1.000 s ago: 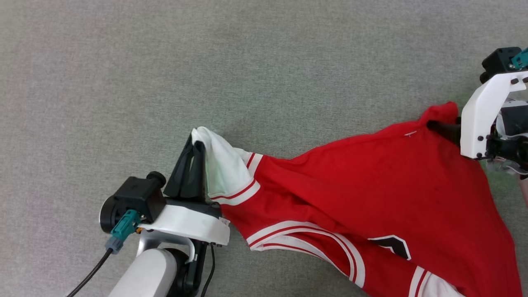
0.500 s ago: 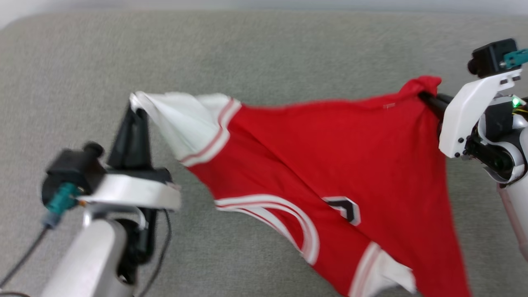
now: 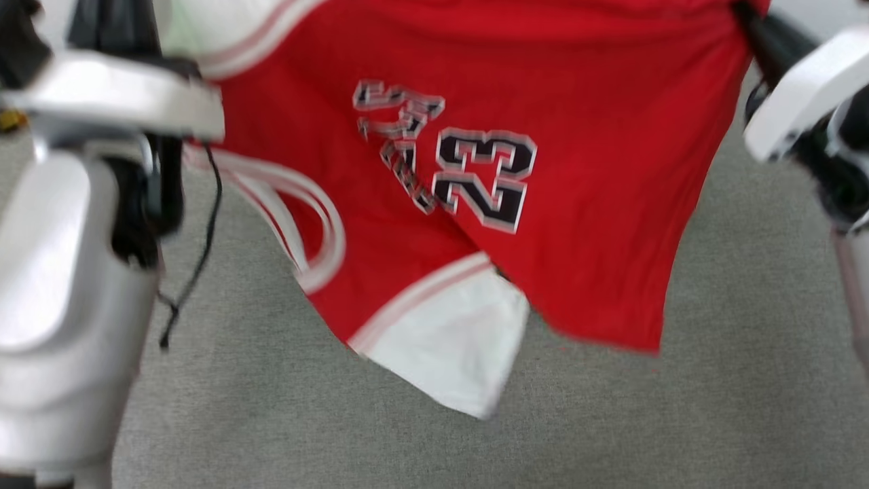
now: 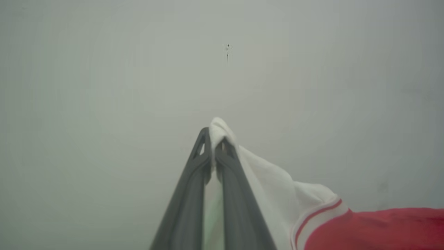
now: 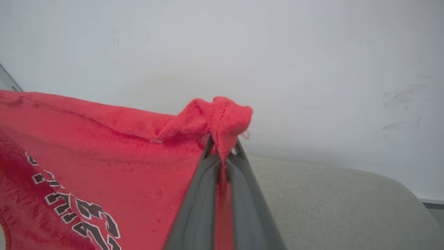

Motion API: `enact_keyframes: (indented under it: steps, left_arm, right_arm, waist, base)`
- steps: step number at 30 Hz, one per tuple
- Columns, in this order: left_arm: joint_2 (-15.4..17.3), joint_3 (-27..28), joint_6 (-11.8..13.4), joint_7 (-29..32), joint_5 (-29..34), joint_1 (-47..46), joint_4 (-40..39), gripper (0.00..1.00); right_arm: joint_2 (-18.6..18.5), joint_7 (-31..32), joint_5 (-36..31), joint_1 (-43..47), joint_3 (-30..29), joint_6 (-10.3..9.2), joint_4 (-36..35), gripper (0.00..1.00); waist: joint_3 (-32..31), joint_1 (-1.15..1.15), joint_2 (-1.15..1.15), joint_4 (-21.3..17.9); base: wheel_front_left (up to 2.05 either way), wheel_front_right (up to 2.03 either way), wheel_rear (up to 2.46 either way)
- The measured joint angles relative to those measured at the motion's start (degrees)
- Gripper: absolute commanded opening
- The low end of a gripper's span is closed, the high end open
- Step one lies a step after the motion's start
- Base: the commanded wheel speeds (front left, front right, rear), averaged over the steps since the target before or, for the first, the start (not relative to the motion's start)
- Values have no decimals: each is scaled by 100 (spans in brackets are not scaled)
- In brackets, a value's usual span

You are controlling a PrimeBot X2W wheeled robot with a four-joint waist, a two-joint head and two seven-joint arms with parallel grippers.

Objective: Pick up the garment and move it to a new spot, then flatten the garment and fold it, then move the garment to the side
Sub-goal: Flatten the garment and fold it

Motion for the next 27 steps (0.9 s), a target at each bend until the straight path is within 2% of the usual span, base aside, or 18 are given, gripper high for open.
enact_keyframes:
  steps: [6, 11, 18, 23, 27]
  left_arm:
    - [-115, -159, -234, 68, 170, -1524, 635, 0]
    - [-300, -221, -331, 12, 343, -2960, 1180, 0]
    - [-189, -154, -387, 57, 579, -4735, 1682, 0]
    - [-156, -252, -412, 207, 753, -5593, 1901, 0]
    - [-137, -330, -432, 260, 848, -5928, 2163, 0]
  right_arm:
    - [-12, -167, -63, -969, -276, 0, -23, 0]
    - [-123, -283, -37, -1976, -604, -1, -94, 0]
    - [-68, -466, -3, -3494, -658, 0, -18, 0]
    - [-116, -591, 86, -4378, -547, 0, 219, 0]
    - [-169, -710, 194, -4837, -375, 0, 522, 0]
  waist:
    - [394, 0, 0, -16]
    - [905, 1, 0, 19]
    - [1669, 1, 0, -79]
    - [2206, 1, 0, -200]
    - [2588, 1, 0, -265]
  base:
    - [0, 0, 0]
    - [0, 0, 0]
    - [0, 0, 0]
    - [0, 0, 0]
    - [0, 0, 0]
